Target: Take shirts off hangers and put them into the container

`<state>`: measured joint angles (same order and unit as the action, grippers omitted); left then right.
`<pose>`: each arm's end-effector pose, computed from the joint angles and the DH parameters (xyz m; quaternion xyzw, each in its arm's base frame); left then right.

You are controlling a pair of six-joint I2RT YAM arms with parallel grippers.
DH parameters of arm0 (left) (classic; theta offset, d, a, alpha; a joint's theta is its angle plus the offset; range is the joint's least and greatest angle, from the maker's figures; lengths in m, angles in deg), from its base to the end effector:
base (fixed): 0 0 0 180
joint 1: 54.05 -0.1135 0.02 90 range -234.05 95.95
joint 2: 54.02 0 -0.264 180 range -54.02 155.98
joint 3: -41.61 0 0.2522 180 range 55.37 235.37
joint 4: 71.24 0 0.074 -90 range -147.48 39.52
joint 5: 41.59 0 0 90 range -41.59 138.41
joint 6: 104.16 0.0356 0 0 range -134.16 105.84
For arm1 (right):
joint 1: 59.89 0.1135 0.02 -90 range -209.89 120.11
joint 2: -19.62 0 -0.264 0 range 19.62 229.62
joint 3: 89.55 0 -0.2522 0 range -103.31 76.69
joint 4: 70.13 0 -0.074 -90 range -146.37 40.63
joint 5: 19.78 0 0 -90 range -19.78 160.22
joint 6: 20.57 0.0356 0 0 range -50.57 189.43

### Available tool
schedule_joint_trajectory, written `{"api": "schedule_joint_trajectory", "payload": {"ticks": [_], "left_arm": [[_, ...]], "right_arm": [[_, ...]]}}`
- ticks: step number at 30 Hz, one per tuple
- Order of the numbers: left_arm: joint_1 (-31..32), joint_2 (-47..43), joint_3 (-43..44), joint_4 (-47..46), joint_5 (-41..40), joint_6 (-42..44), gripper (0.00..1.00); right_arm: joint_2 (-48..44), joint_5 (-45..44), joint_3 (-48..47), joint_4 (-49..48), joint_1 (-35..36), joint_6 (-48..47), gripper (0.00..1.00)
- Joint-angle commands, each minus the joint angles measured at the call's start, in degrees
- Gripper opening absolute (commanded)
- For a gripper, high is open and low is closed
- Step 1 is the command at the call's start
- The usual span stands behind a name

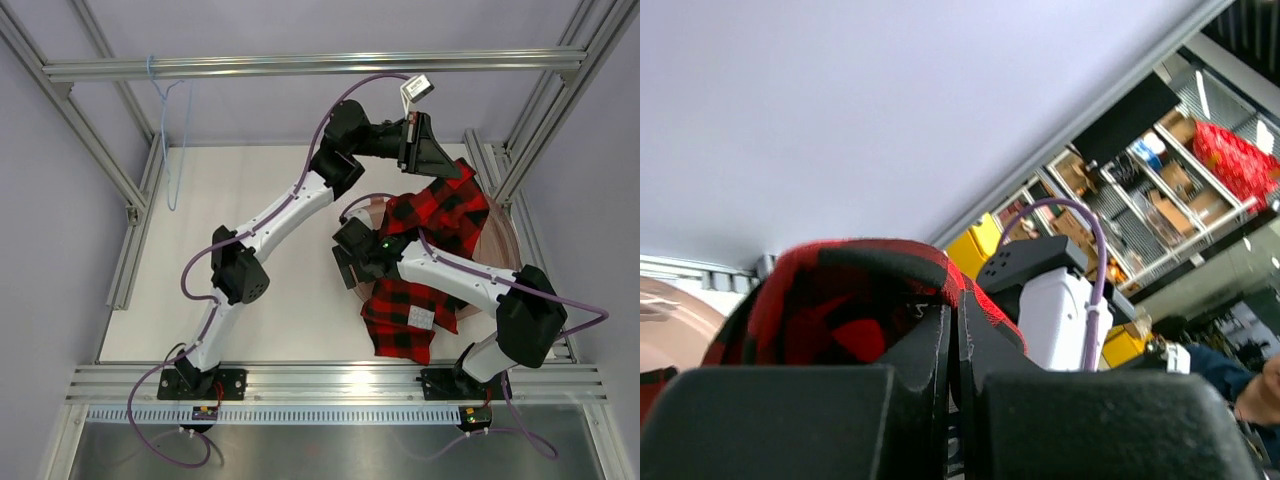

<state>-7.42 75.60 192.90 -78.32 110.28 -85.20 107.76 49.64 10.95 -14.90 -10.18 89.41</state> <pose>0.3221 -0.3867 0.4537 0.3400 0.5206 -0.7671 0.1579 0.2087 0.2269 0.2431 -0.2069 0.9367 -0.0157 0.2820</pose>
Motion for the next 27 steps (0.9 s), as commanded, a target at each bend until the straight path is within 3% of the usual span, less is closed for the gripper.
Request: {"api": "schedule_joint_trajectory", "payload": {"ticks": [1, 2, 3, 4, 5, 7, 9, 15, 22, 27], "left_arm": [[-1.6, -0.7, 2.6, -2.1, -1.5, -2.2, 0.05], [-2.1, -0.7, 2.7, -2.0, -1.8, -3.1, 0.12], [-2.8, -0.7, 2.7, -2.1, -1.9, -3.5, 0.30], [-3.3, -1.1, 2.6, -1.5, -2.0, -3.5, 0.42], [-4.2, -1.5, 2.0, -1.0, -2.4, -3.4, 0.66], [-4.9, -3.7, -0.6, -2.3, -3.1, -3.4, 0.86], [-5.6, -5.2, -0.4, 0.0, -3.6, -1.3, 0.99], [-6.4, -11.6, 1.5, 5.0, -3.0, 3.1, 0.99], [-5.1, -21.2, -3.5, 10.1, -3.0, 8.0, 0.99], [-2.4, -23.6, -3.5, 11.9, -2.7, 8.8, 0.99]], "right_arm": [[0.5, -1.8, 1.3, -1.9, 1.1, 1.7, 0.88], [0.3, -1.8, 1.6, -2.2, 1.1, 1.5, 0.88], [0.3, -1.8, 1.7, -2.3, 1.1, 1.4, 0.88], [0.2, -1.7, 1.7, -2.6, 1.1, 1.3, 0.88], [0.0, -1.5, 1.7, -2.7, 1.1, 1.0, 0.88], [0.1, -1.0, 1.8, -3.2, 1.3, 0.8, 0.88], [0.1, -0.6, 2.3, -3.6, 1.4, 0.4, 0.88], [-0.4, -1.5, 2.5, -4.0, 2.1, 0.1, 0.89], [-7.4, -3.7, 1.8, -4.2, 2.9, -1.0, 0.89], [-12.1, -0.3, -0.9, -5.5, 2.8, -4.3, 0.93]]}}
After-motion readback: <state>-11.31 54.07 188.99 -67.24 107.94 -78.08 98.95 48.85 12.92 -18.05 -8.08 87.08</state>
